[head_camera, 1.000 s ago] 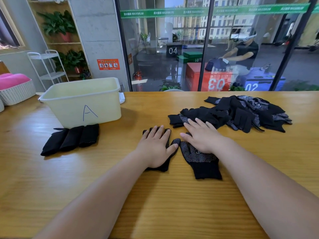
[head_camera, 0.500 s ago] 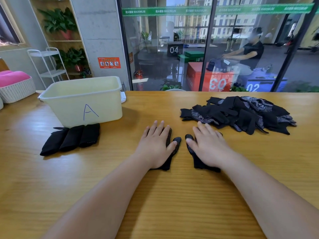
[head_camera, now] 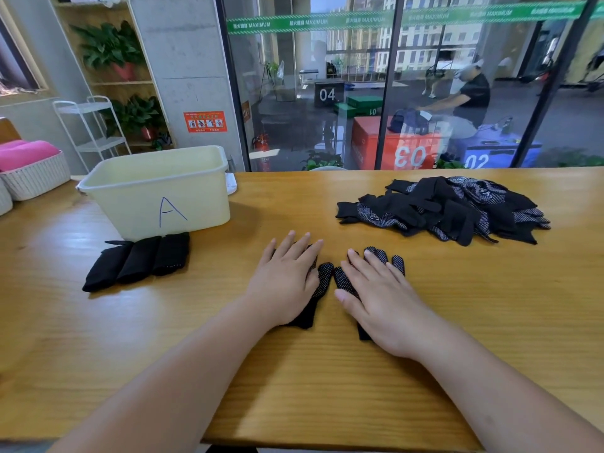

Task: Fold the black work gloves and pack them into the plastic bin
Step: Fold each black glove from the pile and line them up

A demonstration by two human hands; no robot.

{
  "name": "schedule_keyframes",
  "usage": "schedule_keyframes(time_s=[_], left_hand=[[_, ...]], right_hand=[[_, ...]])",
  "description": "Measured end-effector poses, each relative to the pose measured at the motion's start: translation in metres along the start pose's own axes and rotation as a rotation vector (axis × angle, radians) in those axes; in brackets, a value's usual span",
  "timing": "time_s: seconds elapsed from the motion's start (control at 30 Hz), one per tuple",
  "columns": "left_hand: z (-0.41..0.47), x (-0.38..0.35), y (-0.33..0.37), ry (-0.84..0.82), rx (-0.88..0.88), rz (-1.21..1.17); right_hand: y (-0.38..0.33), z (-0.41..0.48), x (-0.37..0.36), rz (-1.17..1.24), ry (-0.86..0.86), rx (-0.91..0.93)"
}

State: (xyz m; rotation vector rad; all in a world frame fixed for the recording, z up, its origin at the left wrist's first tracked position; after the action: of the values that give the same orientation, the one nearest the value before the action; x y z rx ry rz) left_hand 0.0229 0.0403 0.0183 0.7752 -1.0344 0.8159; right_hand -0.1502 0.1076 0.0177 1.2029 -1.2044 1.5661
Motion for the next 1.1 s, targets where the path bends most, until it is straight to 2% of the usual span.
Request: schedule_keyframes(time_s=[0.1, 0.17, 0.27, 0.43, 0.67, 0.8, 0.97, 1.1], left_hand=[[-0.009, 0.009, 0.005, -0.003, -0.015, -0.095], [-0.014, 0.004, 0.005, -0.061, -0.012, -0.133], [-0.016, -0.001, -0.004, -0.061, 0.025, -0.157], [-0.014, -0.007, -0.004, -0.120, 0.035, -0.119], [-0.018, 0.001, 0.003, -0.068, -0.016, -0.135], [-0.022, -0.010, 0.008, -0.212, -0.064, -0.070], [-0.019, -0.014, 0.008, -0.257, -0.033, 0.004], [-0.020, -0.003, 0.005, -0.164, -0.022, -0.055]], right_hand=[[-0.009, -0.006, -0.006, 0.027, -0.038, 0.056], [-0.007, -0.001, -0.002, 0.066, 0.035, 0.060], [0.010, 0.012, 0.005, 0.043, 0.158, -0.054], [0.025, 0.017, -0.007, -0.070, -0.032, -0.153], [0.018, 0.006, -0.001, -0.063, 0.042, -0.113], [0.015, 0.006, -0.007, -0.070, -0.052, -0.090], [0.022, 0.020, -0.011, -0.047, -0.063, -0.125], [0.016, 0.011, -0.003, -0.015, 0.018, -0.098]])
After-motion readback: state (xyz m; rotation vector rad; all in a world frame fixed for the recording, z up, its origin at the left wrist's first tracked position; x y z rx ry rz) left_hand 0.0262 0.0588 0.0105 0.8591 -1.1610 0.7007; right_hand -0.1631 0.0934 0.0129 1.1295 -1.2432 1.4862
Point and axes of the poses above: each hand's wrist, its own z-axis towards the middle knuckle, its own x-axis out of the back of the hand, y = z × x, the point moved 6 cm from there along z, towards the middle knuckle, and after that the axes turned 5 degrees about y, right-handed, at the moved point
